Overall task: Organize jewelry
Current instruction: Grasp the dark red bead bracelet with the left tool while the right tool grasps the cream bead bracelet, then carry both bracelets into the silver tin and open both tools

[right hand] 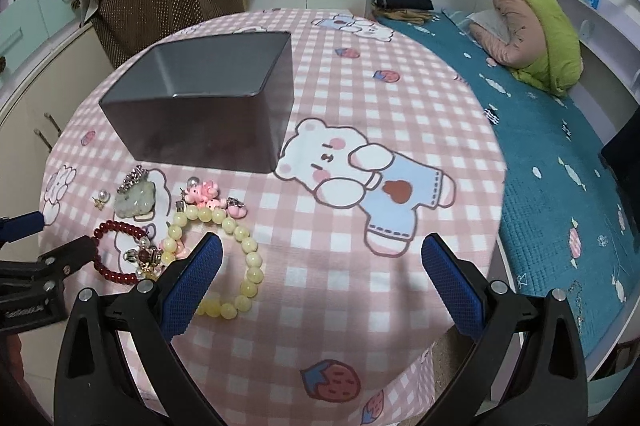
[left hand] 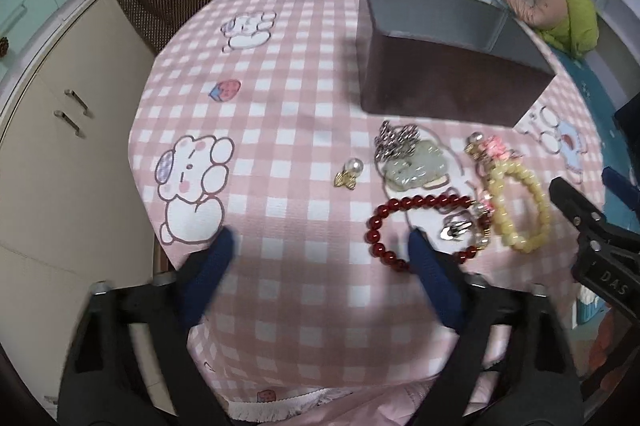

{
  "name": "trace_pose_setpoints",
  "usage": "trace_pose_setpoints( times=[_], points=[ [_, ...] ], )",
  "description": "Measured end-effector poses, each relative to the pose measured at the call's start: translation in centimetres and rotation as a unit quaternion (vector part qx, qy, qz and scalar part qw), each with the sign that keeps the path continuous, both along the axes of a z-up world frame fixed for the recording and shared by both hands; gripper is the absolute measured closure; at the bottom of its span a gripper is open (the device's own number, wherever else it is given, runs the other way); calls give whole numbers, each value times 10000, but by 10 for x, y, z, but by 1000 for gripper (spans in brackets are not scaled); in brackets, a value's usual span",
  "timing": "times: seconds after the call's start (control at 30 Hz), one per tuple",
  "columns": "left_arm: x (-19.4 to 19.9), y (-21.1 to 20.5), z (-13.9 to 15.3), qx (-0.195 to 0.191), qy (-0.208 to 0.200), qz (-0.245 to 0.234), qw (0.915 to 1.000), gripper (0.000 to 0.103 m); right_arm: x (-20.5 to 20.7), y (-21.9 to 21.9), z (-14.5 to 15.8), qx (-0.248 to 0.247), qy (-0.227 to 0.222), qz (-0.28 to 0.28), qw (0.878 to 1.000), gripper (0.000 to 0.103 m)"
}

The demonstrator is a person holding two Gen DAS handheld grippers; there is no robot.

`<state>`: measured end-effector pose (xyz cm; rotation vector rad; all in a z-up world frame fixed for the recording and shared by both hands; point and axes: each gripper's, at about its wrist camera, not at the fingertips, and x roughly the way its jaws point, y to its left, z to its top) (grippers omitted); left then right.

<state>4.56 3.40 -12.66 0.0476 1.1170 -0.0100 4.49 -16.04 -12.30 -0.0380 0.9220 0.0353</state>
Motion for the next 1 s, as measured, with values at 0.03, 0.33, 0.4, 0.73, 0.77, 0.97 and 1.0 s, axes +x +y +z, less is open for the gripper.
trace_pose_setpoints(
  times=[0.03,0.33,0.4,0.73,0.77,0.97,1.0],
  points=[
    [2,0,-3,-27,58,0,10000,26,1,1,-1,-28,16,18,10000,7],
    [7,-5,-7,-107,-109,-185,9997,33,9,18,-13,-108,154,438,9989,21],
    [7,-6,-6,-124,-119,-258,9995,37,10,20,-16,2,186,514,9985,29],
    [3,-11,-1,-457,-217,-765,9958,95,9,18,-11,120,137,675,9976,88],
    [3,-11,-1,-533,-202,-771,9954,95,9,15,-11,167,135,649,9977,93],
    [3,-7,1,-1044,-94,-844,9909,95,8,6,-10,549,207,598,9965,94],
    [3,-8,3,-1054,-121,-845,9908,95,7,5,-9,590,202,594,9963,94]
  ],
)
